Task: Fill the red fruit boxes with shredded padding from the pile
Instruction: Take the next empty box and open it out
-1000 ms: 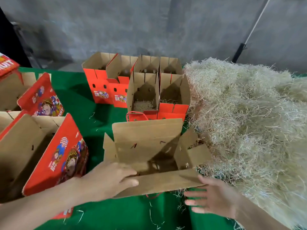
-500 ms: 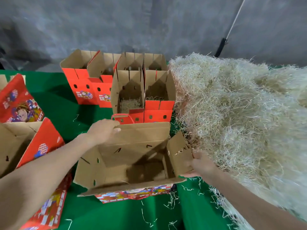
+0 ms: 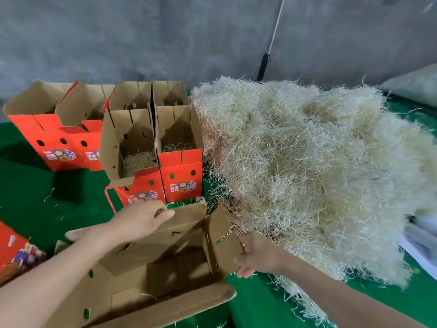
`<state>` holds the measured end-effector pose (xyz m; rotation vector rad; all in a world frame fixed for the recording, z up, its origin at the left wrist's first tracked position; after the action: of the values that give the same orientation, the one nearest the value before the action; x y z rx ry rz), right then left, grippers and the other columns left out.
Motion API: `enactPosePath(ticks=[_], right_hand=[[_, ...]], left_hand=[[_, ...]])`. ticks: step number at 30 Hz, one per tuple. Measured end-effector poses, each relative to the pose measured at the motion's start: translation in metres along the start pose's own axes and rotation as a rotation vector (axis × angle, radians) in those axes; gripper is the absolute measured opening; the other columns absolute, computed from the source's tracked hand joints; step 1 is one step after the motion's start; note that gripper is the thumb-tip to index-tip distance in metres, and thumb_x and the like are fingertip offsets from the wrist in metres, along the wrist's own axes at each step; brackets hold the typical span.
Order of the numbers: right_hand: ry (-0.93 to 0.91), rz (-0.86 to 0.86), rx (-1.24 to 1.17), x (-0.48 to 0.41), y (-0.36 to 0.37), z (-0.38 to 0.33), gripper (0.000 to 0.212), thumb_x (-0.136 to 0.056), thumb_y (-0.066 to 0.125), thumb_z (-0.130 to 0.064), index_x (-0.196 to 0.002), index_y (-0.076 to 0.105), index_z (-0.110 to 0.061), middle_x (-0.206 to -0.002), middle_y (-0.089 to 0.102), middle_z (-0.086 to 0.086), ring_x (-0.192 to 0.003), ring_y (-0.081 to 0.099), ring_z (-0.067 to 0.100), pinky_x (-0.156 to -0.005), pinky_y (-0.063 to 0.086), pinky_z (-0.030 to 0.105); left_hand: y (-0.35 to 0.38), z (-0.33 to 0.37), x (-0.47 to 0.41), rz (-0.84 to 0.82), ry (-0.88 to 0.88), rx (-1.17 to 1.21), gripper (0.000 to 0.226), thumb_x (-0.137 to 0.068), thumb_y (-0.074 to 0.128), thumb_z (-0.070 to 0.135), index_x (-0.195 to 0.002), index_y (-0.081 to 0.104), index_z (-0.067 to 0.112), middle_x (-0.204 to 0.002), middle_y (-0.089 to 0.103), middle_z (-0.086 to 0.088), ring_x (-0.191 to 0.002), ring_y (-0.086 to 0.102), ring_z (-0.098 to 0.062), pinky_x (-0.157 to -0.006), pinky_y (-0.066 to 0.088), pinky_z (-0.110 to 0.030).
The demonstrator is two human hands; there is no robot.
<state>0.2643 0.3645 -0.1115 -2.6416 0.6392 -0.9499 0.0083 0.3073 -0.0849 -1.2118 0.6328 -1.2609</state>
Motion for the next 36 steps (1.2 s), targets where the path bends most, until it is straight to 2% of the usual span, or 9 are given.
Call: enactPosePath(ticks=[4,8,13,18,24,27,32,34,36], right_hand=[[-0.01,-0.009,0.085,-0.002,0.0,0.005,0.013,-0.088,0.052,0.0,-0.093,0.057,-0.012,-0.074,0.067,0.006,-0.064,0.067,0.015,-0.059,0.055,0.022],[-0.011,-0.05,0.305,-0.008,-0.005,0.002,0.019,-0.089,0.049,-0.002,-0.102,0.056,-0.013,-0.071,0.064,0.001,-0.054,0.061,0.006,-0.052,0.051,0.018],[0.044,-0.032,0.471,-0.021,-0.019,-0.011,0.024,-0.091,0.055,-0.021,-0.085,0.061,0.001,-0.073,0.068,0.014,-0.055,0.064,0.011,-0.049,0.046,0.014],[0.06,-0.005,0.554,-0.028,-0.019,-0.025,0.033,-0.091,0.049,-0.014,-0.061,0.058,-0.005,-0.056,0.065,0.006,-0.051,0.066,0.011,-0.046,0.049,0.015],[0.025,-0.03,0.645,-0.019,-0.024,-0.036,0.038,-0.092,0.048,-0.024,-0.059,0.055,-0.007,-0.066,0.068,0.012,-0.053,0.064,0.012,-0.05,0.048,0.015],[-0.063,0.177,0.662,-0.007,-0.058,-0.052,0.031,-0.092,0.049,-0.032,-0.093,0.064,-0.004,-0.097,0.068,0.016,-0.071,0.063,0.017,-0.065,0.053,0.023],[-0.179,1.035,0.76,0.069,-0.208,-0.063,0.049,-0.085,0.063,-0.031,-0.13,0.045,-0.025,-0.134,0.049,0.003,-0.119,0.049,0.022,-0.104,0.039,0.042],[0.085,1.054,0.852,0.083,-0.263,-0.035,0.084,-0.077,0.071,-0.037,-0.143,0.019,-0.032,-0.153,0.016,0.009,-0.138,0.019,0.034,-0.11,0.02,0.054],[0.263,0.858,0.8,0.076,-0.29,0.001,0.117,-0.067,0.078,-0.041,-0.142,-0.012,-0.044,-0.153,-0.022,0.008,-0.14,-0.006,0.042,-0.107,0.012,0.062]], left_hand=[[-0.015,-0.01,-0.033,-0.186,-0.063,0.039,0.036,-0.102,0.031,0.02,-0.117,0.063,0.013,-0.126,0.056,-0.004,-0.117,0.051,-0.021,-0.096,0.04,-0.028],[-0.019,-0.055,-0.042,-0.437,-0.327,0.006,0.047,-0.093,0.051,0.037,-0.138,0.041,0.026,-0.142,0.04,-0.001,-0.12,0.049,-0.024,-0.08,0.053,-0.032],[-0.011,-0.097,-0.041,-0.402,-0.406,-0.146,0.019,-0.091,0.051,0.038,-0.093,0.054,0.02,-0.099,0.058,-0.005,-0.077,0.06,-0.019,-0.054,0.051,-0.025],[-0.01,-0.117,-0.021,-0.53,-0.501,-0.233,0.014,-0.081,0.057,0.02,-0.071,0.061,0.011,-0.069,0.058,-0.003,-0.055,0.056,-0.017,-0.045,0.044,-0.023],[-0.069,-0.011,-0.048,0.16,-0.119,0.587,0.01,-0.092,0.057,0.022,-0.09,0.067,0.02,-0.083,0.071,-0.001,-0.062,0.068,-0.012,-0.051,0.05,-0.019],[-0.067,0.091,-0.046,0.123,0.14,0.778,0.011,-0.092,0.056,0.02,-0.091,0.064,0.027,-0.087,0.071,0.004,-0.067,0.068,-0.005,-0.052,0.048,-0.013],[-0.049,0.216,-0.056,-0.009,0.378,0.795,0.017,-0.09,0.058,0.019,-0.098,0.06,0.033,-0.093,0.066,0.009,-0.072,0.065,0.003,-0.065,0.052,-0.013],[-0.046,0.243,-0.065,-0.026,0.405,0.77,0.022,-0.09,0.058,0.021,-0.106,0.057,0.035,-0.097,0.064,0.011,-0.075,0.064,0.005,-0.071,0.052,-0.014],[-0.045,0.264,-0.076,-0.02,0.407,0.766,0.033,-0.088,0.06,0.022,-0.12,0.052,0.031,-0.112,0.06,0.008,-0.084,0.062,0.002,-0.076,0.052,-0.016]])
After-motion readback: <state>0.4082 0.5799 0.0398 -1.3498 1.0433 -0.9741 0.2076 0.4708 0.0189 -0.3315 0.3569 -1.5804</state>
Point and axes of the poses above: each hand's wrist, its own x-axis away from the middle knuckle, its own y-axis out of the palm, z = x × y, the point moved 6 cm from there along -x, towards the middle knuckle
